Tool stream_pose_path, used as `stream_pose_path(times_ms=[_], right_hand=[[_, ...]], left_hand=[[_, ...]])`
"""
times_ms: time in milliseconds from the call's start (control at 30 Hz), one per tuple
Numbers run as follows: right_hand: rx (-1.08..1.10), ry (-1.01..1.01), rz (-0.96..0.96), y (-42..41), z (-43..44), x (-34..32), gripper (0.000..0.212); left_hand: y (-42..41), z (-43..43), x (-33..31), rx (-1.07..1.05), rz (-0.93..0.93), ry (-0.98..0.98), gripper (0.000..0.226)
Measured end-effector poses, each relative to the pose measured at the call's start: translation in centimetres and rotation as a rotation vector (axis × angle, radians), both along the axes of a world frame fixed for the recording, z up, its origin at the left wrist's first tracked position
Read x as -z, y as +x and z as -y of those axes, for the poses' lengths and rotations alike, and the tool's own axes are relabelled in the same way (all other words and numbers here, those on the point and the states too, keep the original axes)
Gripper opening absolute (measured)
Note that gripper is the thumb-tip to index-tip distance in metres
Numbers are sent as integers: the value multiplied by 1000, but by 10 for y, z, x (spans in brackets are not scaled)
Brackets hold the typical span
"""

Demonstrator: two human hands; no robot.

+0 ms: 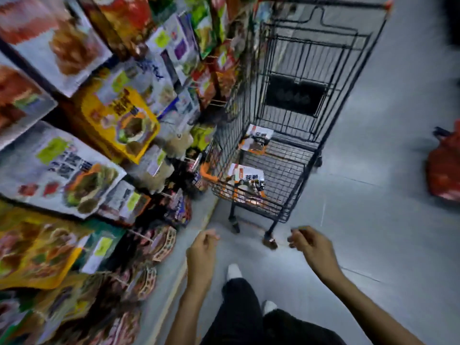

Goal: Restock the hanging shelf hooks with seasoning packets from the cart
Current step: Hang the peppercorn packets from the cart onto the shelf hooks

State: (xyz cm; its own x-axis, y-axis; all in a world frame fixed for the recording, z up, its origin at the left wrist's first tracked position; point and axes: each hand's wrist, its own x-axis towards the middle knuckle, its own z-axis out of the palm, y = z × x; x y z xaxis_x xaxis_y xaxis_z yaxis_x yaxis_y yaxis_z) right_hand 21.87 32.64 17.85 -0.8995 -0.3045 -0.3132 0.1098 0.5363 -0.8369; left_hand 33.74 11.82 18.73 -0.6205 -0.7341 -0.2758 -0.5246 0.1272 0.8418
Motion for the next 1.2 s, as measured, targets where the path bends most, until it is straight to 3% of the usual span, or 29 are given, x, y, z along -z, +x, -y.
stream_pose_path(times_ms=[133, 367, 667, 933, 1033, 1200], right_hand=[[106, 7, 42, -48, 16, 13, 14], [275, 20, 90, -139, 71, 26, 14], [316, 49, 183, -246, 146, 102, 15], [262, 259, 462, -266, 185, 242, 30], [245, 324, 555, -258, 197, 284, 46], [296, 477, 567, -244, 215, 321, 54]], left_hand=[[-71, 29, 15, 118, 68, -36, 20], [-194, 103, 27, 298, 94, -33, 19], [-320, 198, 58, 272, 102, -406, 20], [-367, 232, 128, 268, 152, -350, 44], [-368, 236, 149, 288, 192, -332, 40], [-362, 233, 159, 338, 149, -376, 30]])
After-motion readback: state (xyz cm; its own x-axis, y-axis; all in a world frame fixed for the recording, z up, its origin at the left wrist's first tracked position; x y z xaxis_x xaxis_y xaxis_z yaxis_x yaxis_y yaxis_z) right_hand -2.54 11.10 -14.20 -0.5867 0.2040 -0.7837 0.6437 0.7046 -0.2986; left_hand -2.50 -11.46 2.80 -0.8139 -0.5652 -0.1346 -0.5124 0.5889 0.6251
